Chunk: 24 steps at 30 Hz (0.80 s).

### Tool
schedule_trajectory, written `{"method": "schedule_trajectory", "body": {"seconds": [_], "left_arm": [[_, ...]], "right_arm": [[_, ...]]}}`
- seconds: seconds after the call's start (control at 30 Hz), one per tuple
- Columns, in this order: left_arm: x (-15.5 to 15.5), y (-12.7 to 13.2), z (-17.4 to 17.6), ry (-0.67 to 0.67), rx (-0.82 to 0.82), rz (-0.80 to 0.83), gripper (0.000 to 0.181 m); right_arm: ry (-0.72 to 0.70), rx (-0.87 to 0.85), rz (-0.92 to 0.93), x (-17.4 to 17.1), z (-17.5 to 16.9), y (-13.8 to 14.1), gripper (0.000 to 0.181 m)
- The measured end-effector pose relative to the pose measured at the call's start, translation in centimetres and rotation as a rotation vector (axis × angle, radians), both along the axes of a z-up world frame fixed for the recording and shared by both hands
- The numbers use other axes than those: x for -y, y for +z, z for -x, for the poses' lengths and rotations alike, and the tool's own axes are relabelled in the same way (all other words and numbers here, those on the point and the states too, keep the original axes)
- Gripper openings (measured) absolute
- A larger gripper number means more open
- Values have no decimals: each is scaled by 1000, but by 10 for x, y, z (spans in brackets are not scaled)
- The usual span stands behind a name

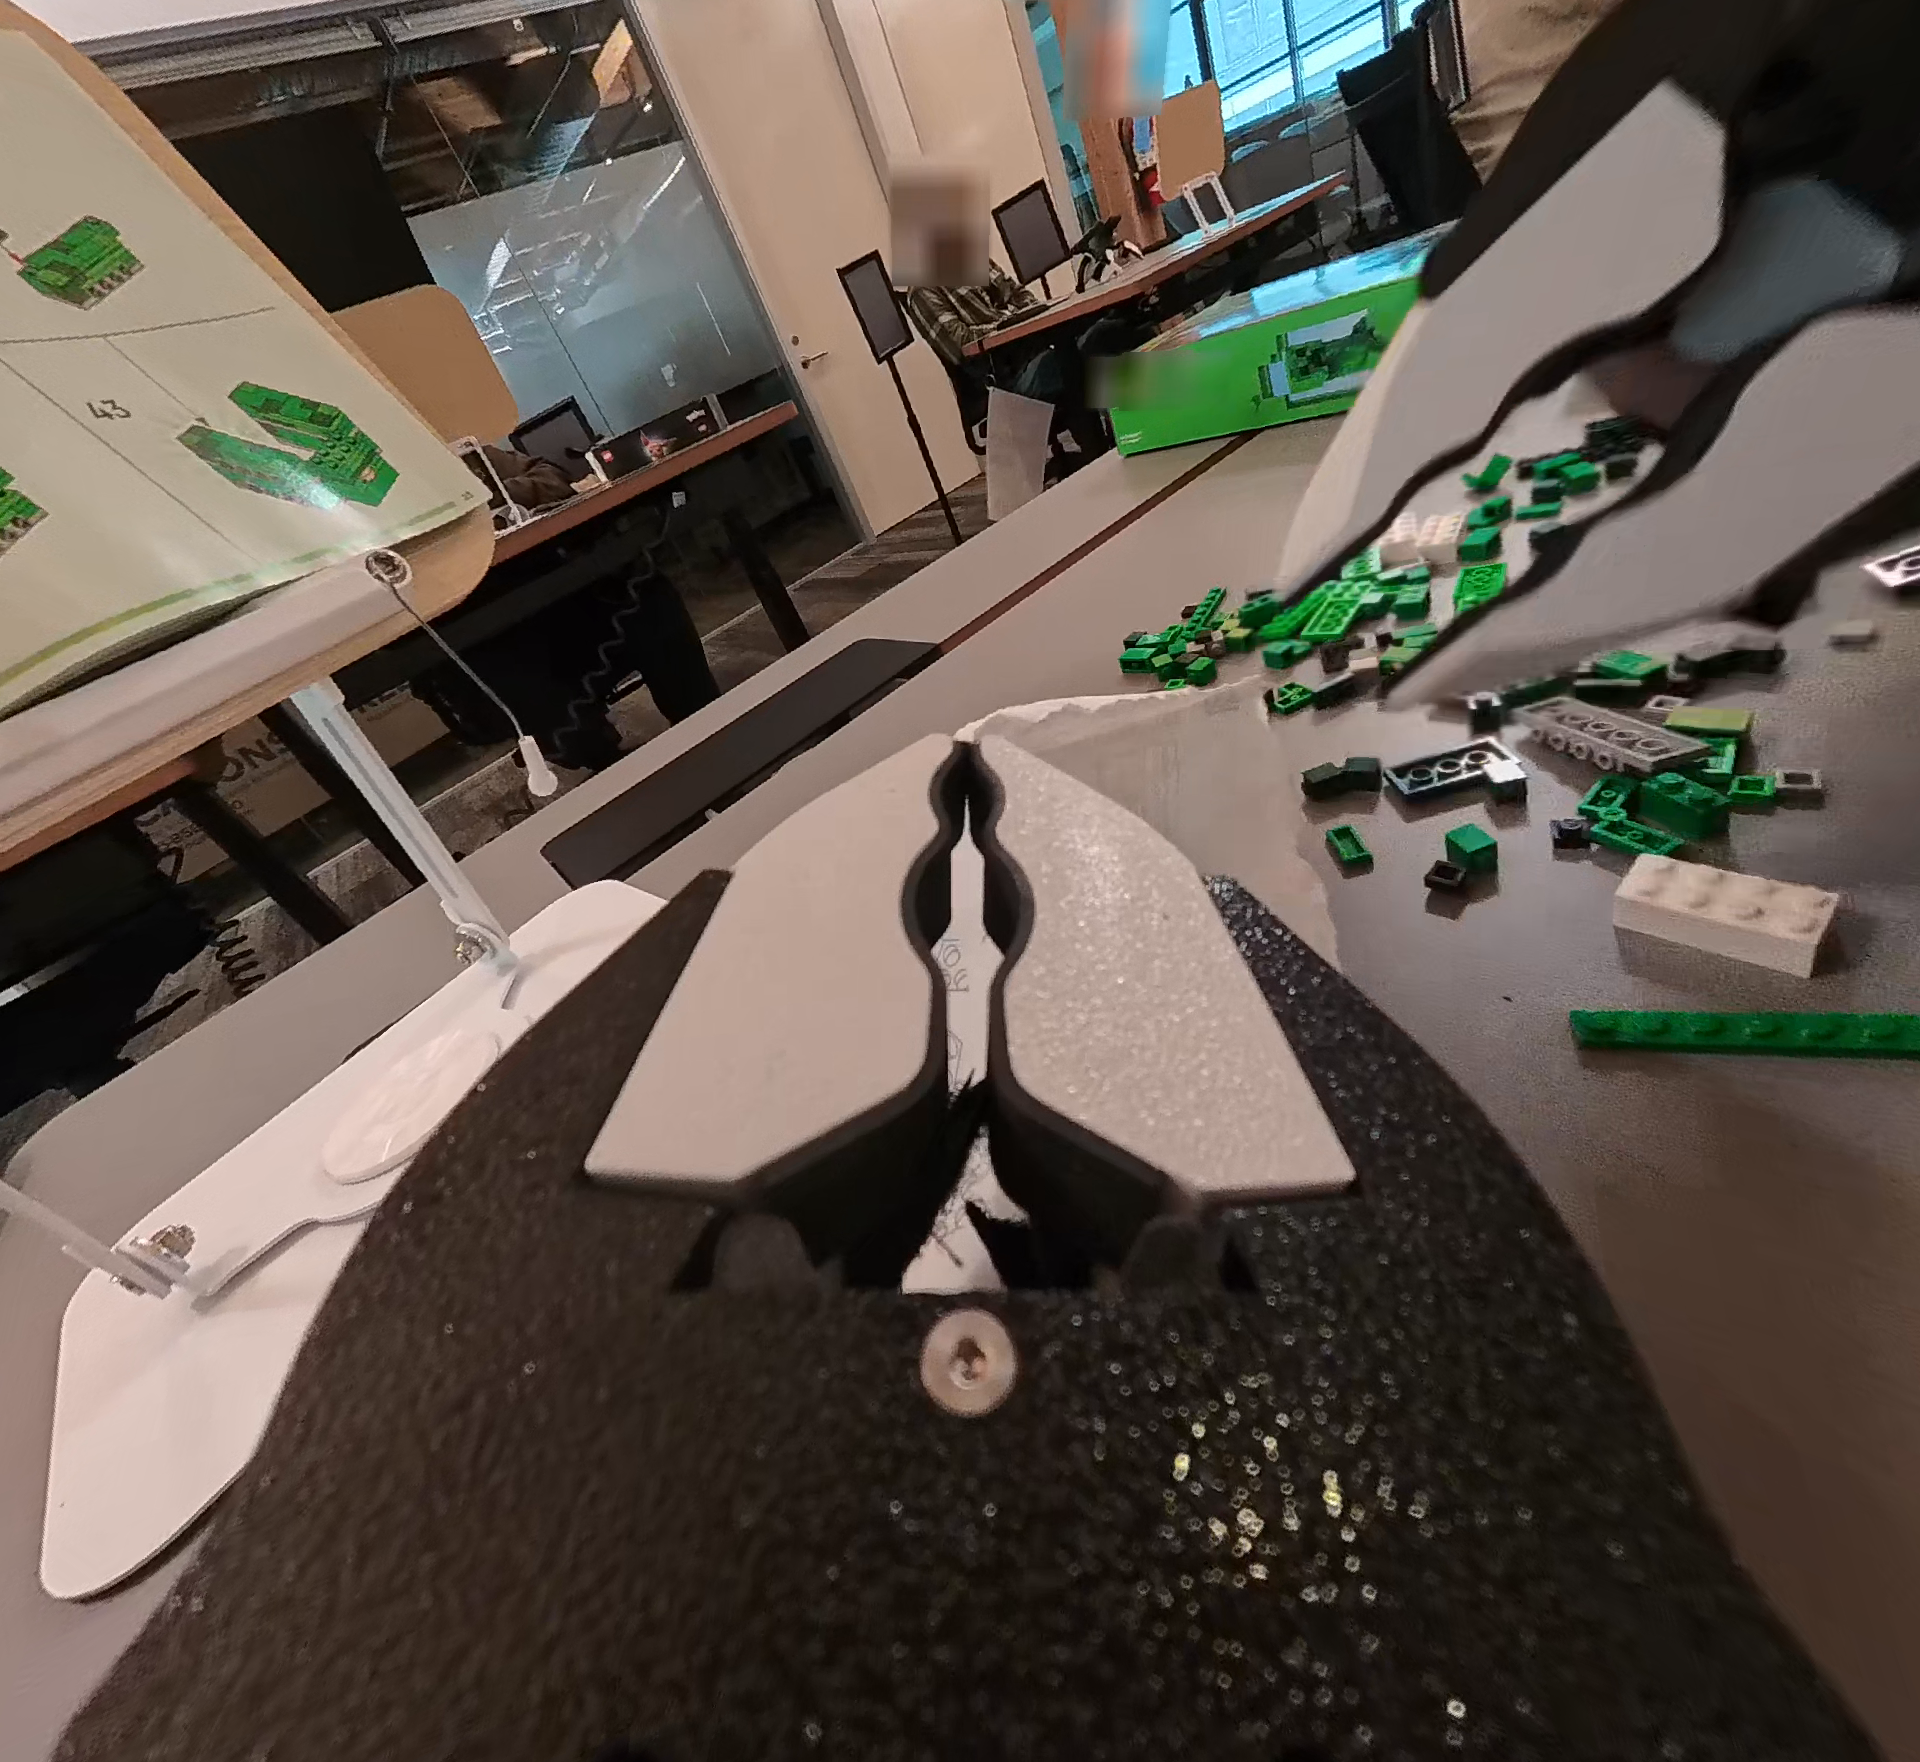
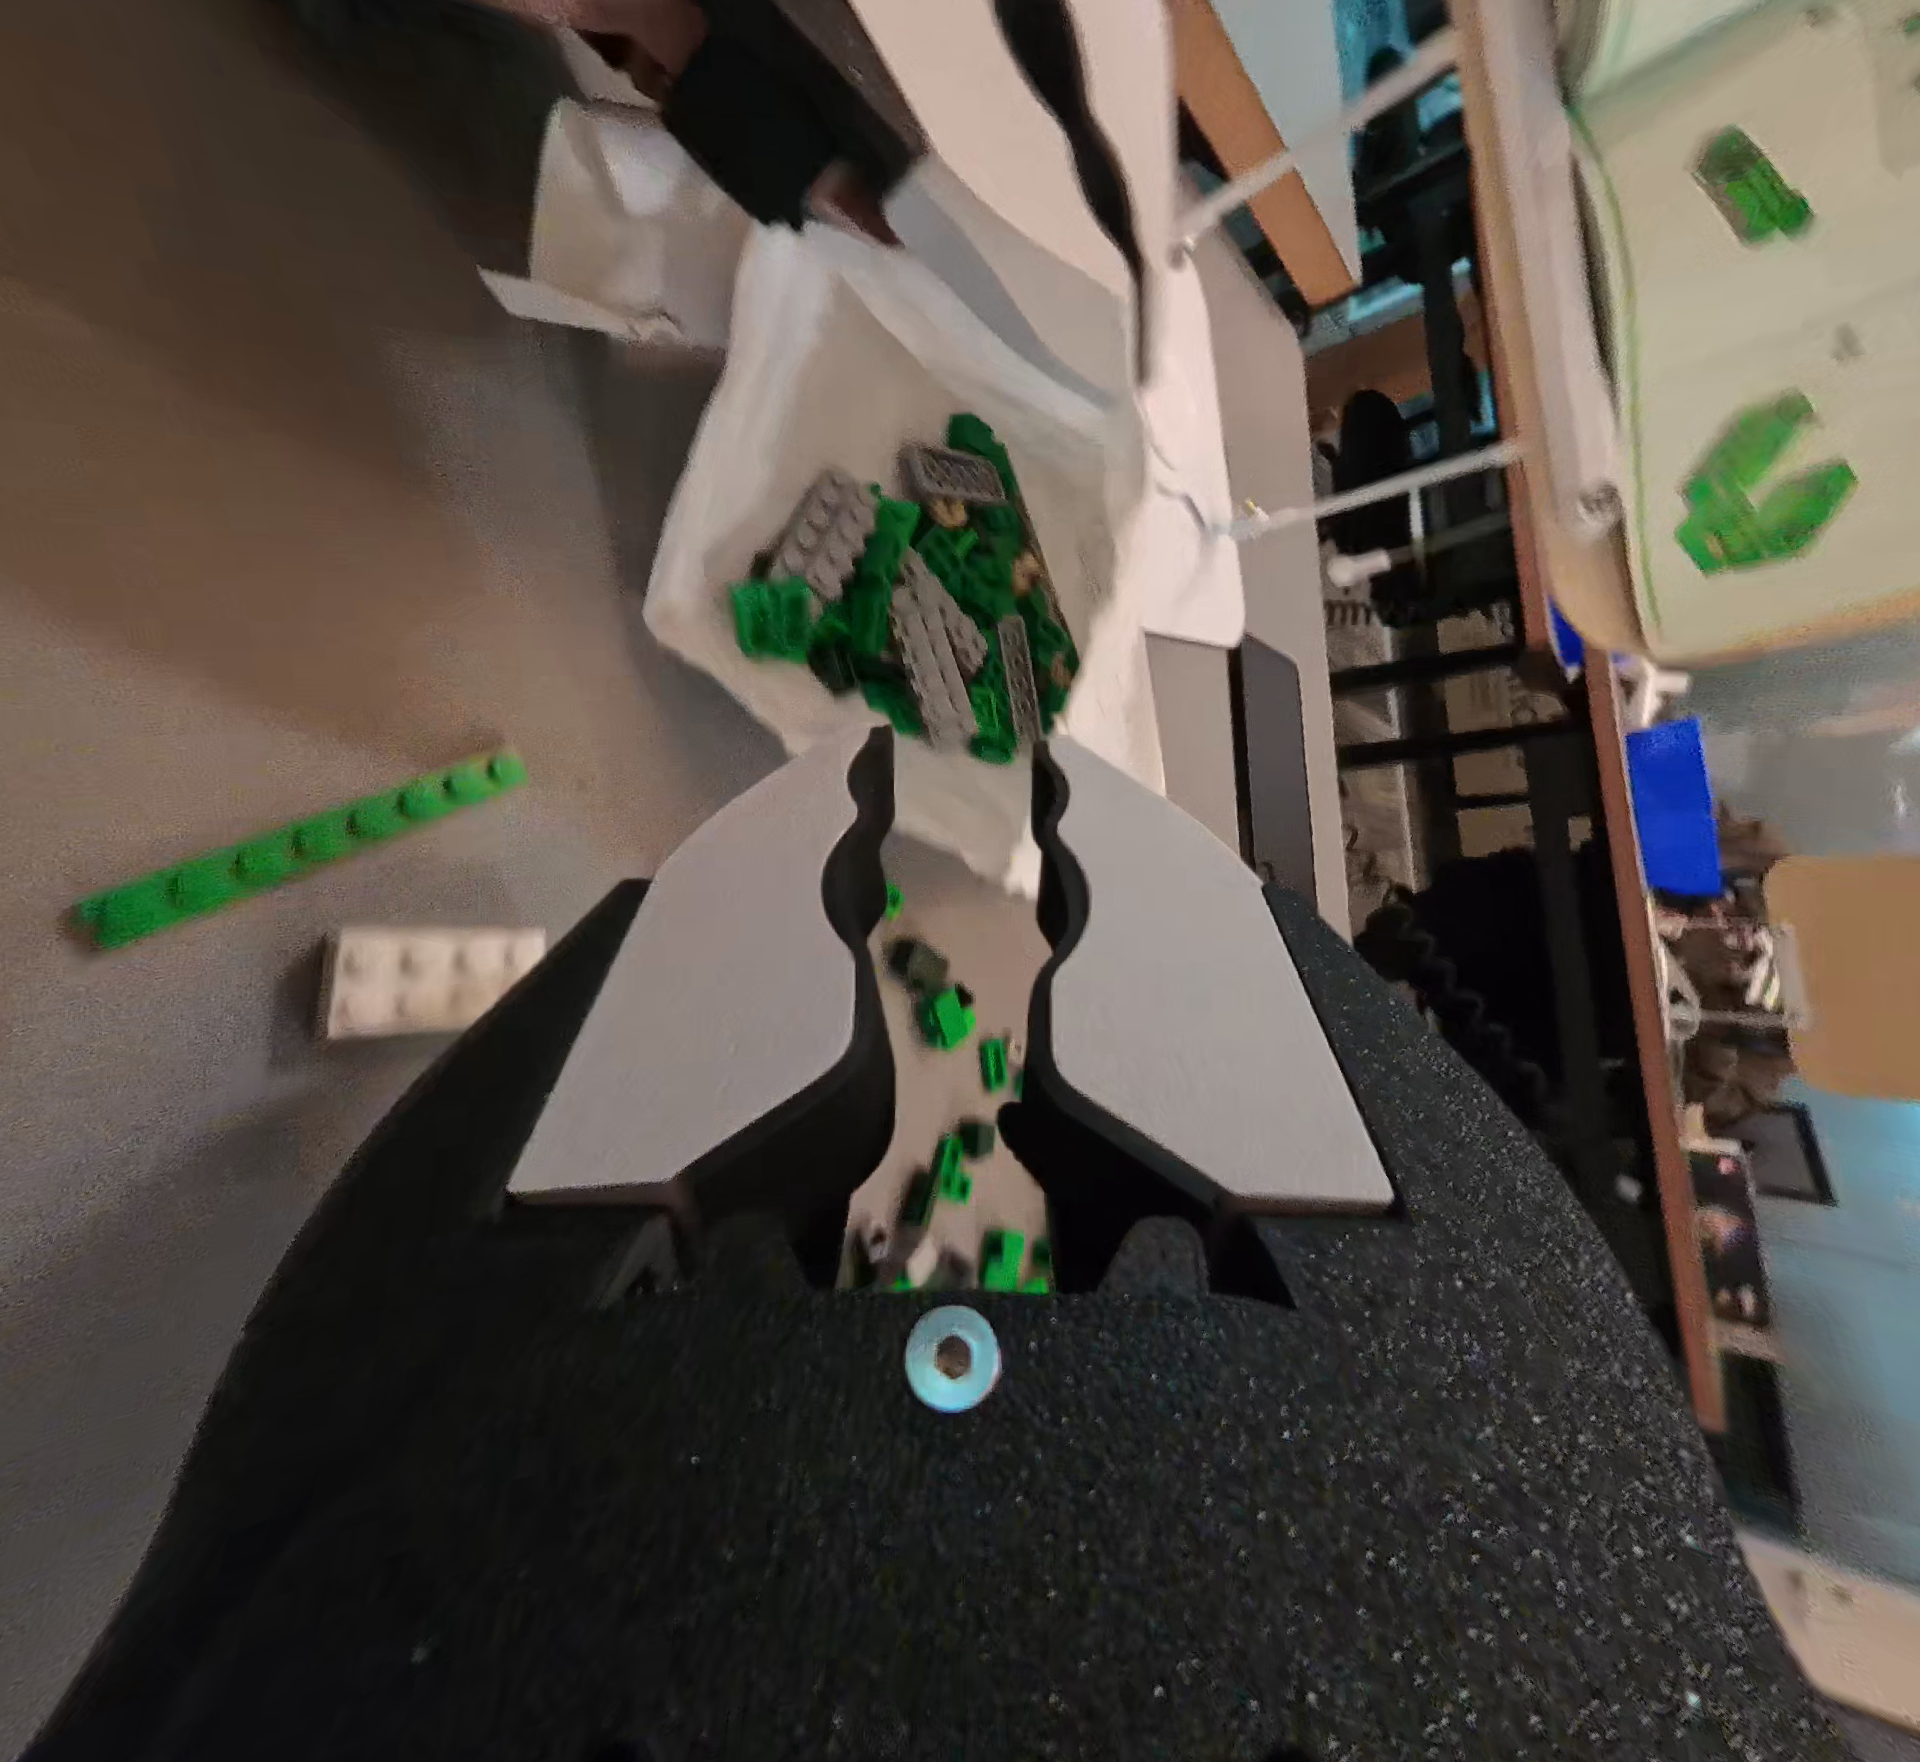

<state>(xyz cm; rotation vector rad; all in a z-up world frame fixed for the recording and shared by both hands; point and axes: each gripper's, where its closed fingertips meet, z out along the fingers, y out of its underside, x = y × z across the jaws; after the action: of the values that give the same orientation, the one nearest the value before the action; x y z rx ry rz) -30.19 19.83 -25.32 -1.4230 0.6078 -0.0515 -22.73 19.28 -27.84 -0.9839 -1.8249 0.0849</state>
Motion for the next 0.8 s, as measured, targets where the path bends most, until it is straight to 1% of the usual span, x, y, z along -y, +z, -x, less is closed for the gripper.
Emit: {"method": "schedule_trajectory", "body": {"seconds": [0.03,0.13,0.23,0.3,0.4,0.5,0.6,0.7,0.8], "left_arm": [[0,0,0,0,-1,0,0],[0,-1,-2,-5,-6,-1,0],[0,-1,-3,-10,-10,-1,0],[0,-2,-3,-11,-12,-1,0],[0,-2,-3,-15,-7,1,0],[0,-3,-4,-19,-5,4,0],[0,-3,-4,-24,-5,5,0],[0,-3,-5,-28,-2,7,0],[0,-4,-6,-33,-5,9,0]], "right_arm": [[-31,-22,28,-6,-15,4,23],[-155,-74,170,-29,-67,7,22],[-240,-130,369,-43,-113,-3,21],[-281,-146,472,-48,-136,-13,22],[-281,-112,603,-45,-155,-32,21],[-305,-35,644,-47,-171,-49,22],[-319,-4,706,-47,-183,-58,23],[-345,34,725,-49,-196,-65,30],[-340,35,743,-50,-199,-68,32]]}}
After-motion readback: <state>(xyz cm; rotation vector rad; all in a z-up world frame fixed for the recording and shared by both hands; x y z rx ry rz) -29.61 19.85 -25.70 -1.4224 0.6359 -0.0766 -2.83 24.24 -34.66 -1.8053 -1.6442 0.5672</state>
